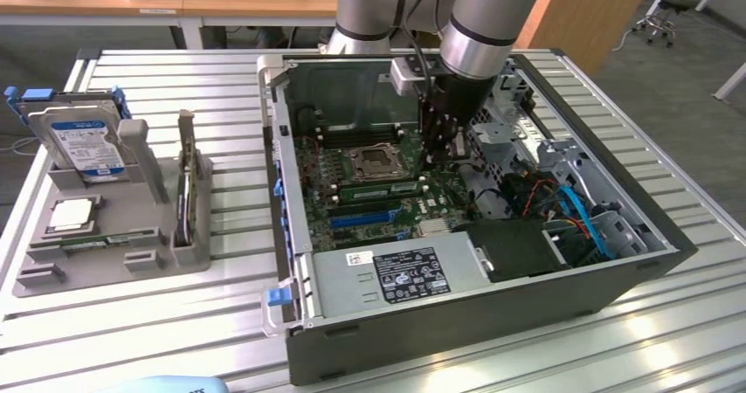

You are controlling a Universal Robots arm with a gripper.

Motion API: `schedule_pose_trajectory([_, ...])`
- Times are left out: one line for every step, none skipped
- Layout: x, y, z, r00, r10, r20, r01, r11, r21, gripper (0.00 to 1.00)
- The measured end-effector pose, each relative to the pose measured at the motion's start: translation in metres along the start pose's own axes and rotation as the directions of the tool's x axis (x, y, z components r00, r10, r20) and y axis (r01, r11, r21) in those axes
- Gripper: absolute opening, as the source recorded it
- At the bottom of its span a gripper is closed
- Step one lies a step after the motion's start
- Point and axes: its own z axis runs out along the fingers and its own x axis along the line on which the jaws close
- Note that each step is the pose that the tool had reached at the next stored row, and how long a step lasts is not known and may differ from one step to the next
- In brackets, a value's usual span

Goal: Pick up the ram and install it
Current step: 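Press down the ram until it locks into place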

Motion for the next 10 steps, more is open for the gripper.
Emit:
schedule_pose_trajectory([0.0000,0.0000,0.0000,1.0000,0.000,-0.0001,0.000,1.0000,0.0000,0.10])
schedule_pose_trajectory([0.0000,0.0000,0.0000,1.0000,0.000,-0.0001,0.000,1.0000,0.0000,0.10])
schedule_pose_trajectory([0.0000,0.0000,0.0000,1.0000,0.000,-0.0001,0.000,1.0000,0.0000,0.10])
schedule_pose_trajectory([0.0000,0.0000,0.0001,1.0000,0.000,0.0001,0.000,1.0000,0.0000,0.10])
schedule_pose_trajectory([0.0000,0.0000,0.0001,1.0000,0.000,0.0001,0.000,1.0000,0.0001,0.10])
schedule_pose_trajectory([0.0000,0.0000,0.0002,1.0000,0.000,0.0001,0.000,1.0000,0.0000,0.10])
schedule_pose_trajectory([0.0000,0.0000,0.0004,1.0000,0.000,0.0002,0.000,1.0000,0.0001,0.10])
schedule_pose_trajectory([0.0000,0.0000,0.0007,1.0000,0.000,0.0003,0.000,1.0000,0.0002,0.10])
schedule_pose_trajectory([0.0000,-0.0001,0.0010,1.0000,0.000,0.0003,0.000,1.0000,0.0001,0.10])
schedule_pose_trajectory([0.0000,-0.0001,0.0013,1.0000,0.000,0.0001,0.000,1.0000,0.0001,0.10])
